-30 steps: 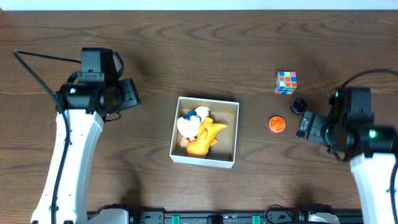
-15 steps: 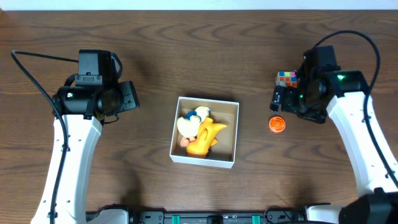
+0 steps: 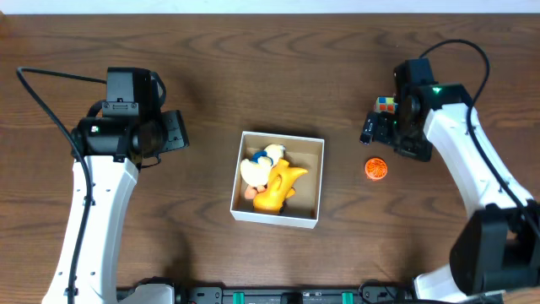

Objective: Pack container
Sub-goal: 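Reach the right gripper toward the Rubik's cube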

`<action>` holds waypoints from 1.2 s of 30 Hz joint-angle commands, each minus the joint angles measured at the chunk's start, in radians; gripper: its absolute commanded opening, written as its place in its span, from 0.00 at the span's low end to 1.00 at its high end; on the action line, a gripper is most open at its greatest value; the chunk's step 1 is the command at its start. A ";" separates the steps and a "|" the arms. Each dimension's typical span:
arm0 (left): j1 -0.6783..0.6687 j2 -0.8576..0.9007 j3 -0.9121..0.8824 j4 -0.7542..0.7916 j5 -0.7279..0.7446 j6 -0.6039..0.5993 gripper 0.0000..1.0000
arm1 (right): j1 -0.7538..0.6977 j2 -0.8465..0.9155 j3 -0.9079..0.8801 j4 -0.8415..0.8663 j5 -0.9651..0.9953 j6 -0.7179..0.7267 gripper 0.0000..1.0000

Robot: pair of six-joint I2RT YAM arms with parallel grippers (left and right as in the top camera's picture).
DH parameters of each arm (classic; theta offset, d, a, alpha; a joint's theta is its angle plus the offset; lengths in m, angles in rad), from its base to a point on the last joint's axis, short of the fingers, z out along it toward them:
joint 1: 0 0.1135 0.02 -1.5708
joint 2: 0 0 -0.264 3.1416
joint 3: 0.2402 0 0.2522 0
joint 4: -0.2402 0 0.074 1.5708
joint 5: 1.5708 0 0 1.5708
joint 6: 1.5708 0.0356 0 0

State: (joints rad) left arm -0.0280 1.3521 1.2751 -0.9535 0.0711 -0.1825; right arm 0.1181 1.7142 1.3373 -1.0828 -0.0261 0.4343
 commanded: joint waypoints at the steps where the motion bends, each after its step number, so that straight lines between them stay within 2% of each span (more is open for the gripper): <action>1: 0.001 0.000 0.018 0.000 -0.012 0.010 0.60 | 0.005 0.058 0.117 -0.033 0.028 -0.105 0.99; 7: 0.002 0.000 0.018 0.000 -0.012 0.010 0.60 | -0.037 0.192 0.377 -0.132 0.064 -0.203 0.99; 11: 0.002 0.000 0.018 0.000 -0.012 0.010 0.60 | -0.090 0.270 0.475 -0.144 0.061 -0.278 0.99; 16: 0.002 0.000 0.018 0.000 -0.012 0.010 0.60 | -0.146 0.338 0.482 -0.142 0.052 -0.349 0.99; 24: 0.002 0.000 0.018 0.000 -0.012 0.010 0.60 | -0.143 0.430 0.482 -0.130 0.051 -0.385 0.99; 30: 0.002 0.000 0.018 0.000 -0.012 0.010 0.60 | -0.132 0.443 0.483 -0.081 0.040 -0.394 0.99; 36: 0.002 0.000 0.018 0.000 -0.012 0.010 0.60 | -0.121 0.444 0.483 -0.049 -0.008 -0.478 0.99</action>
State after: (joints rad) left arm -0.0280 1.3521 1.2751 -0.9504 0.0708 -0.1825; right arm -0.0269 2.1532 1.8065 -1.1431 -0.0063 0.0227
